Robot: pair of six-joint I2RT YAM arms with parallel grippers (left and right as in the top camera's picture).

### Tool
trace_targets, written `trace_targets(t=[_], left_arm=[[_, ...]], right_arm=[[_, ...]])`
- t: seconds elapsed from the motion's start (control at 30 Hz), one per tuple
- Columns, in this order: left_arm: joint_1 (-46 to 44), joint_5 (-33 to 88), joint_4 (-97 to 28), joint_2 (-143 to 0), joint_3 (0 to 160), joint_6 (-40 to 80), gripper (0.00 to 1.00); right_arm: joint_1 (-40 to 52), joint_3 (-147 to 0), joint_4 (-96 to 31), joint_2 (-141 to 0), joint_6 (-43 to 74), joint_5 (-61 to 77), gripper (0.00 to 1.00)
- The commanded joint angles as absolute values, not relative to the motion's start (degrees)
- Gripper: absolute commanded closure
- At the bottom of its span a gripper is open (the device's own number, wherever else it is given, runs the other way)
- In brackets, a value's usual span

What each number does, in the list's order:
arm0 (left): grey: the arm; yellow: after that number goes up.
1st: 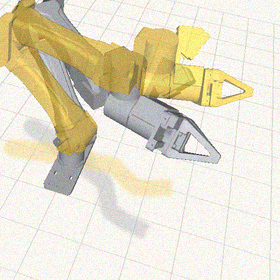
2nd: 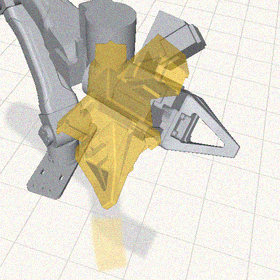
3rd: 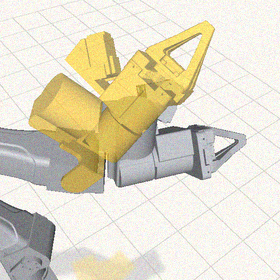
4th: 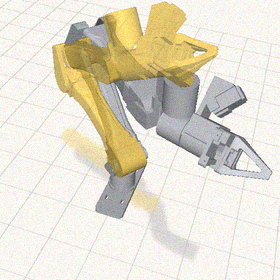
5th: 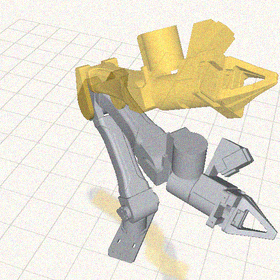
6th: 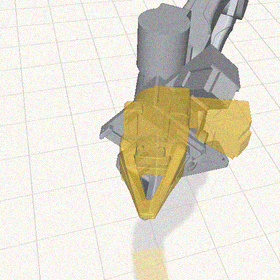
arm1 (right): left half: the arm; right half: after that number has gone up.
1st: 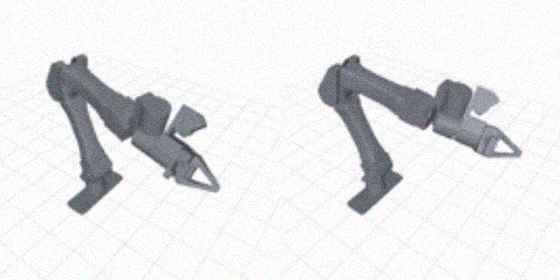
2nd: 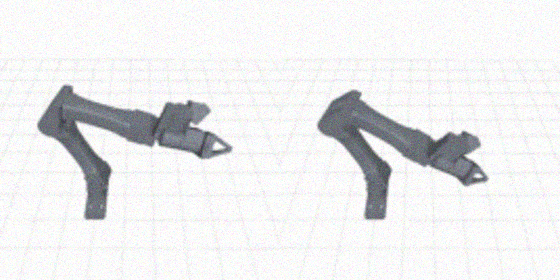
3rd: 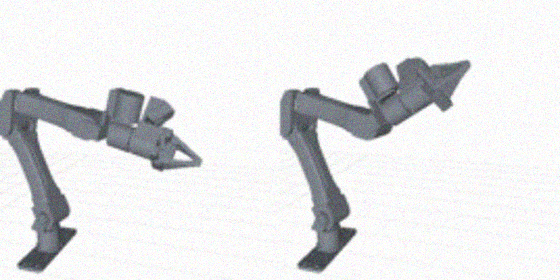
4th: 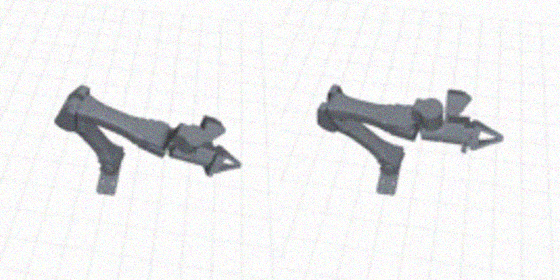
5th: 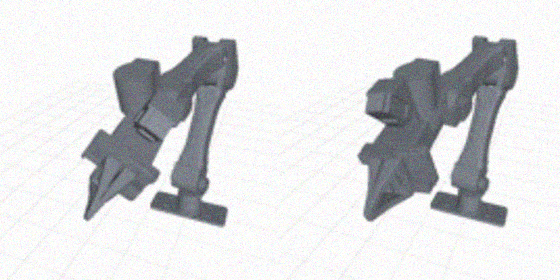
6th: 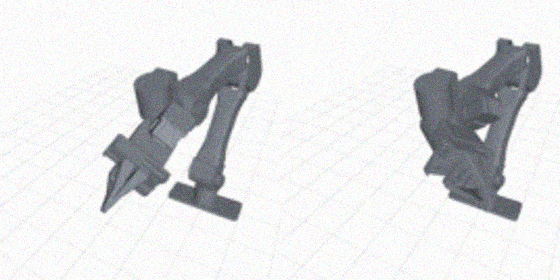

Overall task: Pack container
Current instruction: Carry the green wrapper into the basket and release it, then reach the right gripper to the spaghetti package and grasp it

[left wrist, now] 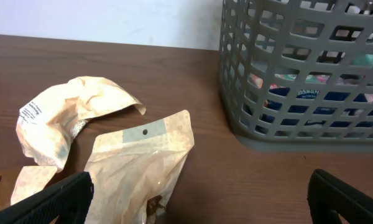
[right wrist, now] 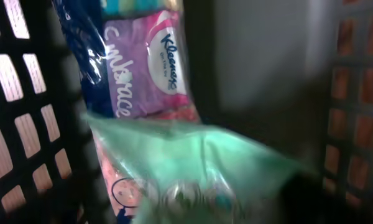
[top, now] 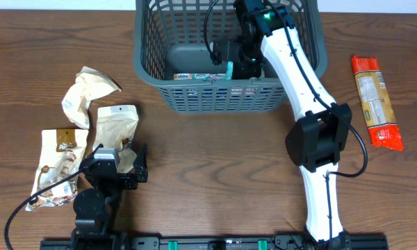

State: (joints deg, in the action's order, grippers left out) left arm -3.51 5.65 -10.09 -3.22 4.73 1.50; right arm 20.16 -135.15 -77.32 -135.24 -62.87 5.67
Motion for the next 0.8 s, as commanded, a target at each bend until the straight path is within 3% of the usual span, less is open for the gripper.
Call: trace_targets(t=[0.0, 0.3, 0.5, 0.77], left_arm=[[-3.7, 6.0, -10.6, -3.2, 3.3, 1.4, 0.01], [-3.7, 6.0, -10.6, -3.2, 3.3, 1.4, 0.01], [-3.7, 6.0, -10.6, -3.2, 3.3, 1.4, 0.01], [-3.7, 6.0, -10.6, -3.2, 3.3, 1.4, 0.02]], right_arm=[[20.6, -135.7, -77.4, -132.5, -57.8, 6.7, 0.01], [15.9, -146.7, -75.2, -120.3, -44.3, 2.4, 0.01], [0.7, -151.2, -69.8, -111.9, -22.5, -4.3, 0.01], [-20.9, -149.8, -81.0, -111.8, -18.9, -4.3, 0.01]])
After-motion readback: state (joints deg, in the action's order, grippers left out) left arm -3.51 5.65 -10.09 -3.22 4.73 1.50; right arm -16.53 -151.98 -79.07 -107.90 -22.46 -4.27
